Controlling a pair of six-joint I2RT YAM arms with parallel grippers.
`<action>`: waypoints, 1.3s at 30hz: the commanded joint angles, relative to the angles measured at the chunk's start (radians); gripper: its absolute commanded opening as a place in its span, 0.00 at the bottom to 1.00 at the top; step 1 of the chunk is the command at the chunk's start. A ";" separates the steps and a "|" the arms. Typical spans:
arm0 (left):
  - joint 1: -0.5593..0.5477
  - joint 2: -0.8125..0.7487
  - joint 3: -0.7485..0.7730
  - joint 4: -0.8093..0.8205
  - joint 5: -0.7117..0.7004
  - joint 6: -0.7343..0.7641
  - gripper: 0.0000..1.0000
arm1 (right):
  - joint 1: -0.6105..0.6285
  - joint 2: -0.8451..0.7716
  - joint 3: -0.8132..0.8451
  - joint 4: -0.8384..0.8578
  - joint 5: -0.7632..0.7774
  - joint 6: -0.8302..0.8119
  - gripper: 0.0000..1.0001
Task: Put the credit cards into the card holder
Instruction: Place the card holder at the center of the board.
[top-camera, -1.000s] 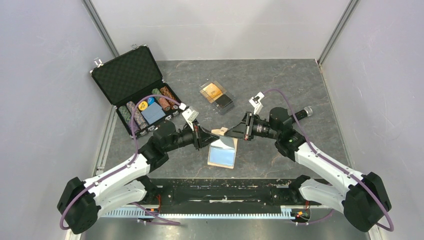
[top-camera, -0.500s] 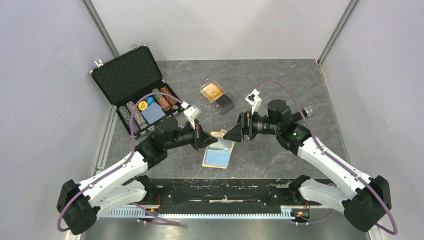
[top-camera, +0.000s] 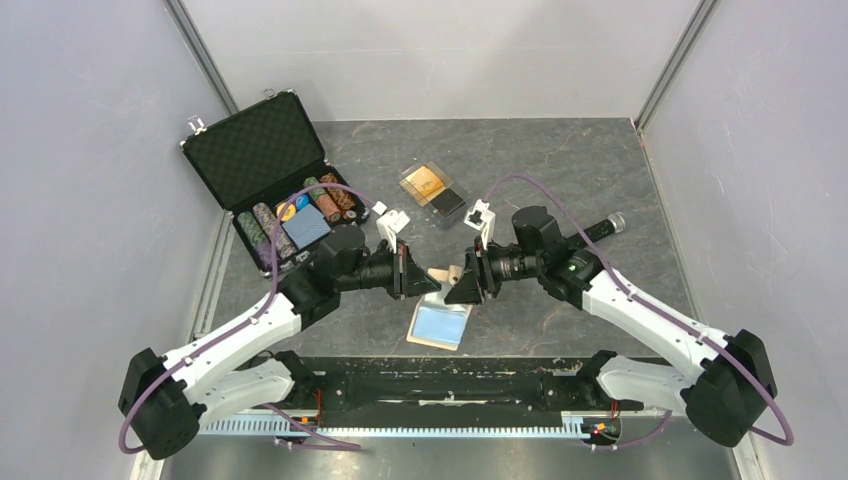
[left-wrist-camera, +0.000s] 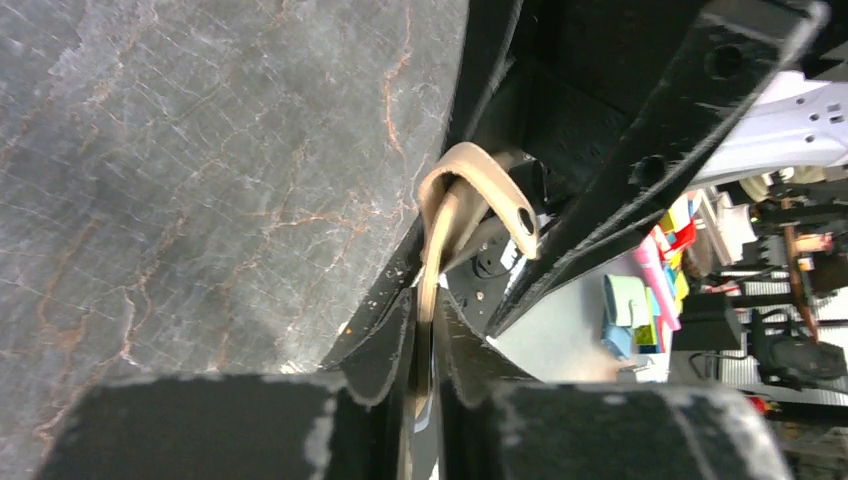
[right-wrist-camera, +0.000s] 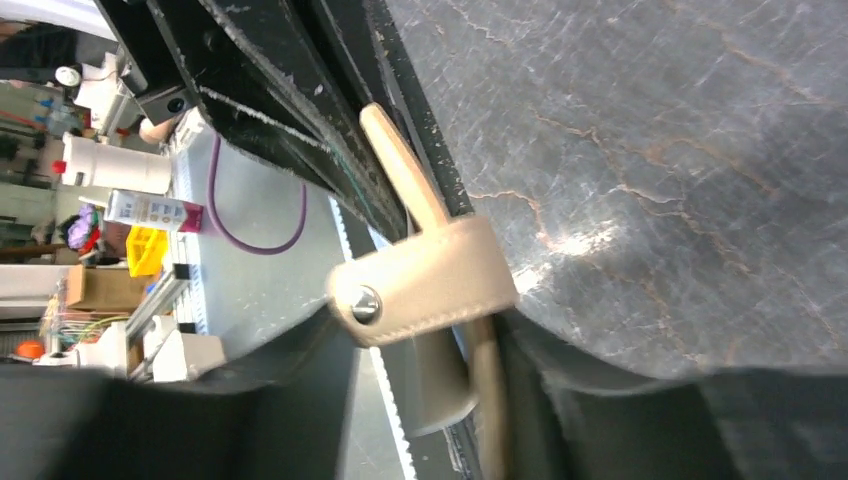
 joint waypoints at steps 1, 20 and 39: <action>0.005 0.019 0.060 0.052 0.045 -0.077 0.25 | 0.012 0.023 0.022 0.107 -0.028 -0.003 0.28; 0.151 -0.102 -0.211 0.332 0.153 -0.182 0.97 | -0.123 -0.061 -0.097 0.468 -0.101 0.395 0.00; 0.152 -0.289 -0.076 -0.177 -0.153 0.003 1.00 | -0.190 -0.011 -0.519 0.849 0.295 0.679 0.00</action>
